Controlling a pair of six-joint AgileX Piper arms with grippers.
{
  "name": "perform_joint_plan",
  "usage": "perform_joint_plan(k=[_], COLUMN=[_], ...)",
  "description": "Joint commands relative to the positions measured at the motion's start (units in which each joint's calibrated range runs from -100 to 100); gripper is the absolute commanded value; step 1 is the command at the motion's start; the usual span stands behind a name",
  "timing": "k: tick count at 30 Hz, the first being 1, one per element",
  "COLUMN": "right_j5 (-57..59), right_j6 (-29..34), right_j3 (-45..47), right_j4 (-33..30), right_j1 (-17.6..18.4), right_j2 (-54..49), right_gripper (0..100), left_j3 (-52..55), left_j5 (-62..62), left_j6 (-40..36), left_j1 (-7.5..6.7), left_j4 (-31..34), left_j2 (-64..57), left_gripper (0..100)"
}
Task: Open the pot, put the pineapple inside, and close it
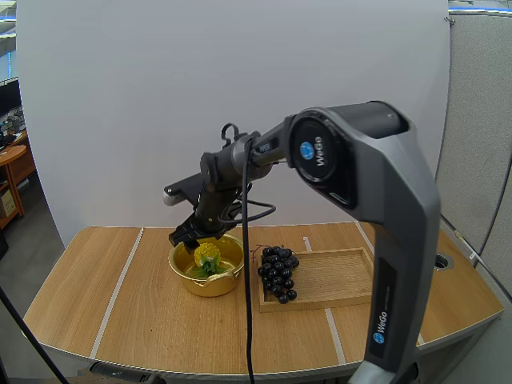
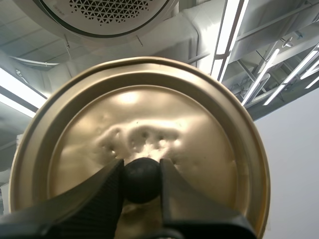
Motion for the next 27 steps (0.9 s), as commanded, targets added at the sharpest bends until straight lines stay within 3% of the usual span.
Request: perform_joint_plan(k=[1,18,27], right_j5=[5.15,31.22,35.43], right_j6=[0.23,0.23,0.95], right_j3=[-0.42,0.07,9.42], right_j4=[0.89,3.01,2.43], right_j1=[-0.18,-0.18,-0.18], right_j2=[-6.69,-44.12,-63.30], right_gripper=[100,100,100], left_j3=[-0.55,-0.55,-0.55], left_j5=[-1.70,-1.70,-1.70], left_j6=[-0.25,-0.25,-0.25], left_j1=[-0.09,-0.09,-0.09], left_j4=[0.09,0.09,0.09], left_j2=[-0.28,-0.28,-0.28], left_gripper=[0,0,0])
